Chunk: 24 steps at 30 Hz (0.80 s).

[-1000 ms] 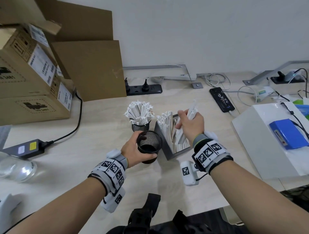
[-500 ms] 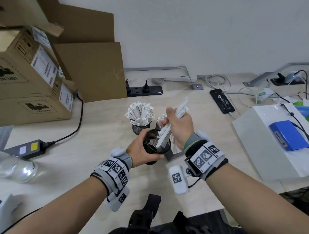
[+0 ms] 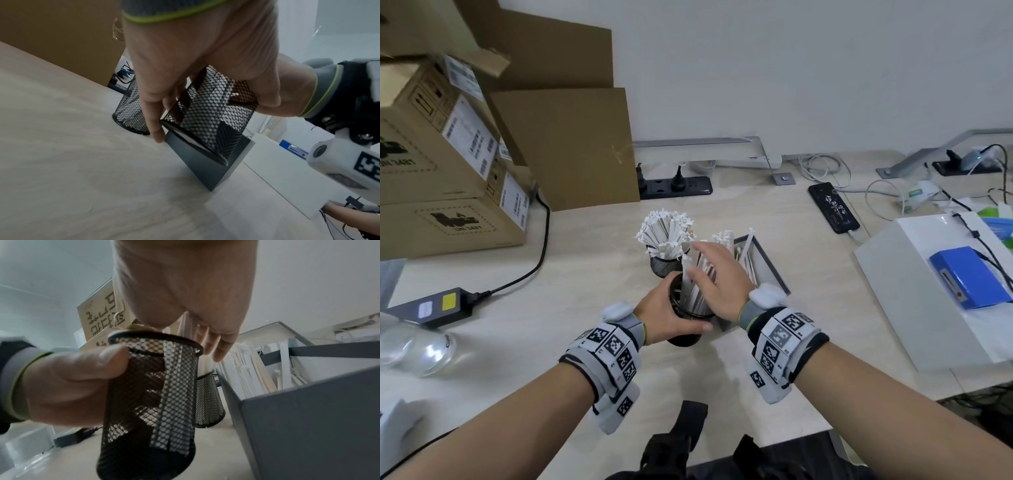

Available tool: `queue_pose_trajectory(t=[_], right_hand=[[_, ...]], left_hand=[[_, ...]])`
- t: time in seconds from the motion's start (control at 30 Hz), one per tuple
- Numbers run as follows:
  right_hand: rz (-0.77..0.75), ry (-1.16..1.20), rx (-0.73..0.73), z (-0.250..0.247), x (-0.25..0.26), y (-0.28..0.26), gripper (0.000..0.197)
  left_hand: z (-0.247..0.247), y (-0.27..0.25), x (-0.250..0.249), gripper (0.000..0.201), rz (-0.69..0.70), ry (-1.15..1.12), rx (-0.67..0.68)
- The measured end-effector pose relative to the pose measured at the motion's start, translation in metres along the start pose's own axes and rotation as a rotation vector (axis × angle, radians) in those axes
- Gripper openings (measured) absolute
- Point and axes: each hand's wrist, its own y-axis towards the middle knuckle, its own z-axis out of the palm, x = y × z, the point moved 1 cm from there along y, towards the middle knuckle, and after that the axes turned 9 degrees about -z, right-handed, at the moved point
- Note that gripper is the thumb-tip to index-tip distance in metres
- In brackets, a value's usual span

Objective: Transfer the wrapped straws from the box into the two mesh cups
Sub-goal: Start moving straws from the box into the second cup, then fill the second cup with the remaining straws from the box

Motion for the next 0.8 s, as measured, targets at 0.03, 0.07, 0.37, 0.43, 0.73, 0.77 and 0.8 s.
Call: queue_pose_trajectory(t=[0.03,0.07,0.37,0.43,0.73,0.77,0.8], right_hand=[[-0.006,0.001,-0.023,-0.003,-0.001,0.000,0.050],[0.009,0.001,-0.054,-0.006,-0.003,0.001,0.051],[0.571,-0.077,-0.119,-0.034,-0.057,-0.004,0.038],[0.588,-0.079,-0.037,-0.027,-0.063,-0.007,0.049],[0.626,-0.108,0.086,0.005,-0.067,0.002,0.042],[0.643,-0.128,0.115,0.007,-0.070,0.003,0.036],[0.654,-0.138,0.139,0.007,-0.072,0.004,0.030]], left_hand=[[-0.001,0.000,0.002,0.094,-0.017,-0.015,-0.010],[-0.002,0.000,0.004,0.094,-0.034,-0.041,-0.026],[-0.009,0.001,0.020,0.092,-0.206,-0.221,-0.045],[-0.008,0.002,0.026,0.095,-0.218,-0.210,-0.035],[-0.007,-0.002,0.043,0.093,-0.229,-0.105,-0.063],[-0.007,-0.002,0.046,0.095,-0.234,-0.092,-0.072],[-0.006,-0.002,0.048,0.096,-0.240,-0.078,-0.081]])
